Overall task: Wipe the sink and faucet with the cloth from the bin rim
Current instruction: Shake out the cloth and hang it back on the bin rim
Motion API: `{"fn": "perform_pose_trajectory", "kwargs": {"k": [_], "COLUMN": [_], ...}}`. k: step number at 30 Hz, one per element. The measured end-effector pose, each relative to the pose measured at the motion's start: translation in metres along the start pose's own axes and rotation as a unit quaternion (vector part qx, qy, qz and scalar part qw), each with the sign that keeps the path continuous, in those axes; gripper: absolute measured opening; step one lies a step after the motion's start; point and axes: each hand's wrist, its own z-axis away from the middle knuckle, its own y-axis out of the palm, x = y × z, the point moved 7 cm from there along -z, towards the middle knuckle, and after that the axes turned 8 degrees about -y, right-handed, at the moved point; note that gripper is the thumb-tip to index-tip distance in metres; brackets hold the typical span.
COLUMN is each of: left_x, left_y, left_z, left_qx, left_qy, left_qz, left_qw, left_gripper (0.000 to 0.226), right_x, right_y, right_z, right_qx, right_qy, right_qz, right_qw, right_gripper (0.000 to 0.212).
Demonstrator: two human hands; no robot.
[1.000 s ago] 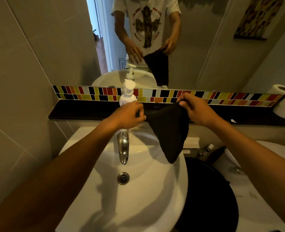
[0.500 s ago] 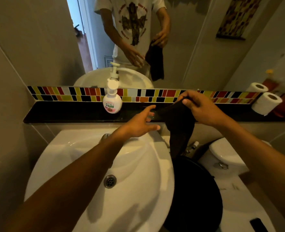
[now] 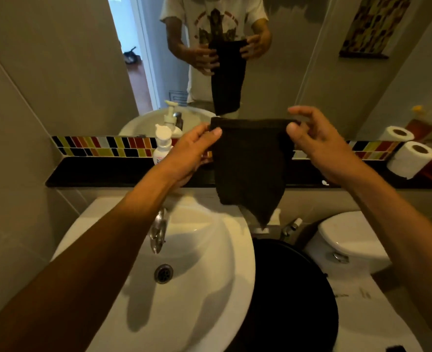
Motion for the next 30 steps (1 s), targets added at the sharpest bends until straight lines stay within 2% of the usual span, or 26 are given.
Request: {"fn": "perform_pose_trajectory", "kwargs": {"k": [2, 4, 5, 7, 10, 11, 13, 14, 16, 18, 21, 23, 25, 27, 30], "left_x": [0.018, 0.059, 0.076, 0.092, 0.095, 0.097, 0.109, 0.119, 0.144, 0.16, 0.163, 0.166, 0.171, 0.177, 0.189], "left_y": [0.011, 0.015, 0.013, 0.012, 0.012, 0.013, 0.017, 0.024, 0.044, 0.059, 0.072, 0.082, 0.093, 0.101, 0.107], "left_z": [0.005, 0.008, 0.009, 0.012, 0.008, 0.007, 0.007, 0.008, 0.015, 0.017, 0.005, -0.005, -0.011, -0.017, -0.03], "left_qx": [0.007, -0.048, -0.089, -0.148, -0.181, -0.194, -0.188, -0.16, -0.084, -0.055, -0.043, 0.017, 0.06, 0.05, -0.037], "left_qy": [-0.051, -0.12, -0.134, -0.131, -0.169, -0.2, -0.281, -0.32, -0.372, -0.378, -0.334, -0.318, -0.321, -0.321, -0.309], "left_qz": [-0.069, -0.116, -0.129, -0.193, -0.224, -0.192, -0.095, -0.08, -0.104, -0.092, 0.001, 0.01, -0.027, -0.047, -0.028], "left_qw": [0.996, 0.985, 0.978, 0.961, 0.943, 0.941, 0.936, 0.93, 0.918, 0.92, 0.941, 0.948, 0.945, 0.944, 0.95], "left_gripper": [0.017, 0.017, 0.017, 0.017, 0.019, 0.021, 0.031, 0.04, 0.049, 0.045, 0.034, 0.049, 0.067, 0.07, 0.069], "right_x": [-0.027, -0.076, -0.099, -0.132, -0.151, -0.158, -0.175, -0.184, -0.201, -0.209, -0.219, -0.218, -0.216, -0.214, -0.219], "right_y": [0.028, 0.057, 0.064, 0.068, 0.072, 0.072, 0.075, 0.075, 0.073, 0.071, 0.05, 0.032, 0.013, -0.002, -0.023], "right_z": [0.016, 0.038, 0.045, 0.052, 0.059, 0.064, 0.081, 0.092, 0.116, 0.132, 0.133, 0.128, 0.122, 0.117, 0.123], "right_qx": [0.093, 0.163, 0.163, 0.138, 0.111, 0.091, 0.049, 0.033, 0.034, 0.04, 0.022, -0.005, -0.031, -0.033, -0.007], "right_qy": [0.09, 0.158, 0.175, 0.208, 0.296, 0.346, 0.451, 0.488, 0.527, 0.541, 0.513, 0.49, 0.462, 0.421, 0.397], "right_qz": [-0.03, 0.02, 0.053, 0.055, -0.079, -0.151, -0.265, -0.281, -0.282, -0.302, -0.322, -0.341, -0.361, -0.368, -0.323], "right_qw": [0.991, 0.974, 0.97, 0.967, 0.945, 0.921, 0.851, 0.826, 0.801, 0.784, 0.795, 0.802, 0.809, 0.828, 0.859], "right_gripper": [0.03, 0.015, 0.011, 0.021, 0.024, 0.024, 0.027, 0.028, 0.026, 0.024, 0.027, 0.035, 0.034, 0.032, 0.032]}}
